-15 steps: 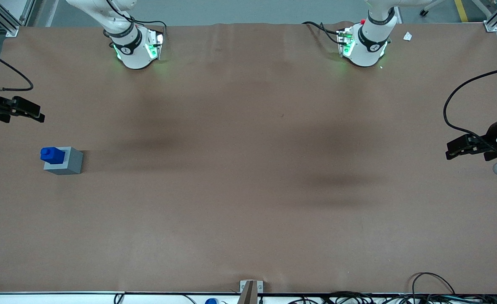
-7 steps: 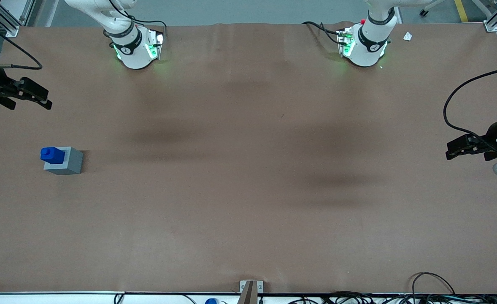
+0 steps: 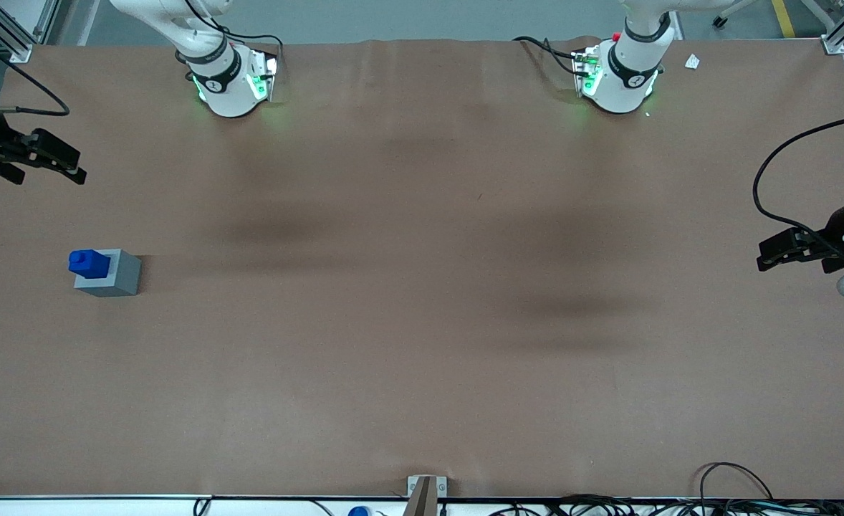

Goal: Insert blue part into gray base with right arm

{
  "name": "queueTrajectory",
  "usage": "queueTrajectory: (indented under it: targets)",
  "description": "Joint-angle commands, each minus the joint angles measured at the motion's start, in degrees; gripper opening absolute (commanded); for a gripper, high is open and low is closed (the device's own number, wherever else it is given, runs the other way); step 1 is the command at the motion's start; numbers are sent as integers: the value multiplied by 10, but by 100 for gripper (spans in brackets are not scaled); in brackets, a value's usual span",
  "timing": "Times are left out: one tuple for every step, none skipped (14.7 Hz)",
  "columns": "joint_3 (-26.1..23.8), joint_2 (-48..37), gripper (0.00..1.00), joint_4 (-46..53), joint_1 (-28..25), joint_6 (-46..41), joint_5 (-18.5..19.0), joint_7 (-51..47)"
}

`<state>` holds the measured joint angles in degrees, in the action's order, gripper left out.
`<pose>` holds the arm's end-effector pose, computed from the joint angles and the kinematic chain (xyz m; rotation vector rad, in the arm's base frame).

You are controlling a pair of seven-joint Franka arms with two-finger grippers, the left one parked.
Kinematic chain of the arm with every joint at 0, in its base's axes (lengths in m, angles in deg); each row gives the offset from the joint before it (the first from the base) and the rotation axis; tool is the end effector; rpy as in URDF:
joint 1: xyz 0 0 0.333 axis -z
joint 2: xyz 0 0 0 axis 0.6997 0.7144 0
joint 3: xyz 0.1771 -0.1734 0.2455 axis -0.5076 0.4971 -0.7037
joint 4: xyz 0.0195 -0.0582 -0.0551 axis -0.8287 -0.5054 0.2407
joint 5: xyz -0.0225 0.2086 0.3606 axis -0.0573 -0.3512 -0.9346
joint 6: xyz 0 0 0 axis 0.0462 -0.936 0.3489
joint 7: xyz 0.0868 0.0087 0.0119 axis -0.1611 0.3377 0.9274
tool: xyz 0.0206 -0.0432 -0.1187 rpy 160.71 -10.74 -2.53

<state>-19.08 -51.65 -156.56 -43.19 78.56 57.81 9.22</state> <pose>0.5416 -0.0166 0.6365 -3.1236 0.0384 -0.0044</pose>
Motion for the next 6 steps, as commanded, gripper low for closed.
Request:
queueTrajectory:
  targets:
    - [4,-10,100,0,-2,2,-5,-4]
    - [2,-10,100,6,-2,-1,-5,-7]
    - [-5,-10,100,7,-2,0,-4,-6]
    - [-14,-10,100,9,2,0,-4,-6]
    - [-15,-8,100,9,4,1,-5,-6]
    - [-16,-8,100,11,4,0,-5,-6]
